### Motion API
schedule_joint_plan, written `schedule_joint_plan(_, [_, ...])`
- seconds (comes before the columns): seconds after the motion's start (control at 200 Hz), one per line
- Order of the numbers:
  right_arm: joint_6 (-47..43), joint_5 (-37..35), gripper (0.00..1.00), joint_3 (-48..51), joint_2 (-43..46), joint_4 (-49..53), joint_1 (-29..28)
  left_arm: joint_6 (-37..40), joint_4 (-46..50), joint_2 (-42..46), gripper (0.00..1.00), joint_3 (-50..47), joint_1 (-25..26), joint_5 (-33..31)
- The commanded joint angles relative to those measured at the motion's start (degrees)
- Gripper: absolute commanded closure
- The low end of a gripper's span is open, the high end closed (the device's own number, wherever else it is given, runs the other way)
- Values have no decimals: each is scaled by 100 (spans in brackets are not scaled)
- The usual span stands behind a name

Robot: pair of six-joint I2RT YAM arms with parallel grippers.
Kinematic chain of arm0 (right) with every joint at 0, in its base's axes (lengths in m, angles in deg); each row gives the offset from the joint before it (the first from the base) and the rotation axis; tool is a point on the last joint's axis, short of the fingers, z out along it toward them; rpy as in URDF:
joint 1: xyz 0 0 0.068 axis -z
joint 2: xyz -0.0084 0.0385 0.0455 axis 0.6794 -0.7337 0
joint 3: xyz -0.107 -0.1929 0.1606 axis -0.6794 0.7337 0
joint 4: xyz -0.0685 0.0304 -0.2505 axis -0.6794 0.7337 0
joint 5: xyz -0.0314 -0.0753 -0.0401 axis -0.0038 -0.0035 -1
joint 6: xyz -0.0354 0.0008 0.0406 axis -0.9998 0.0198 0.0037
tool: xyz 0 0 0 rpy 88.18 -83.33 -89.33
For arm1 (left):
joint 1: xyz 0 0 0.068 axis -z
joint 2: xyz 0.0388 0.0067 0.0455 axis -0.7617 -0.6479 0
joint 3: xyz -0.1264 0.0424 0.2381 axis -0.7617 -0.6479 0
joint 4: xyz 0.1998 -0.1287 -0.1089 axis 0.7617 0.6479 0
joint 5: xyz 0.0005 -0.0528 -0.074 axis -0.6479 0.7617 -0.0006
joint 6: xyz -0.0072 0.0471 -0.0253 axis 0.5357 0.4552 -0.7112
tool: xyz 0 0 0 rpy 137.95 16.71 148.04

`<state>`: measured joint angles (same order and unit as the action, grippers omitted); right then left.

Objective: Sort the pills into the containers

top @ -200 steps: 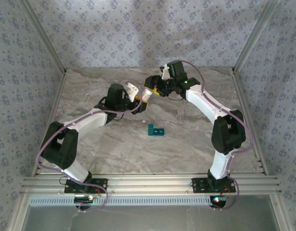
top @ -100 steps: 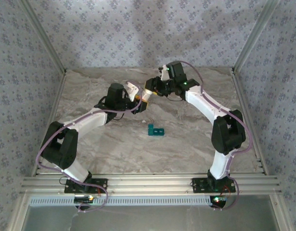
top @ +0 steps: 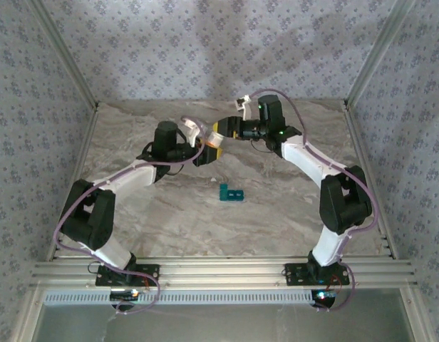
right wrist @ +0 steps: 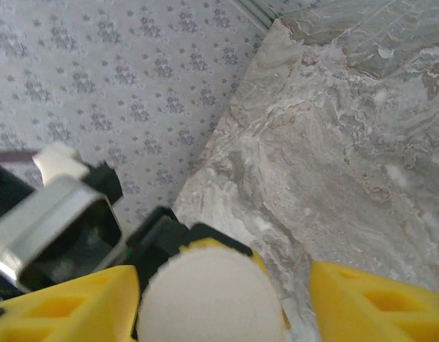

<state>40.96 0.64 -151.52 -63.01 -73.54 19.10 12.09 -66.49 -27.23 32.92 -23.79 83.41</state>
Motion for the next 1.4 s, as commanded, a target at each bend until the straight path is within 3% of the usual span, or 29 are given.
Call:
schedule_joint_plan(0.0, [439, -115, 29, 76, 273, -71, 157, 435, 338, 134, 100, 313, -1, -272])
schedule_joint_plan(0.17, [1168, -511, 29, 340, 510, -313, 320, 1016, 812, 128, 100, 382, 104, -882])
schedule_joint_plan(0.345, [1558, -967, 28, 199, 469, 265, 357, 1200, 908, 139, 100, 364, 150, -1178])
schedule_joint_plan(1.099, [1578, -1152, 32, -478, -220, 779, -252, 1264, 998, 65, 100, 486, 251, -1167])
schedule_joint_plan(1.219, [1549, -1131, 38, -412, -219, 776, -308, 1247, 993, 60, 100, 491, 258, -1167])
schedule_joint_plan(1.394, [1432, -1062, 59, -215, -146, 720, -302, 1202, 945, 72, 100, 478, 256, -1167])
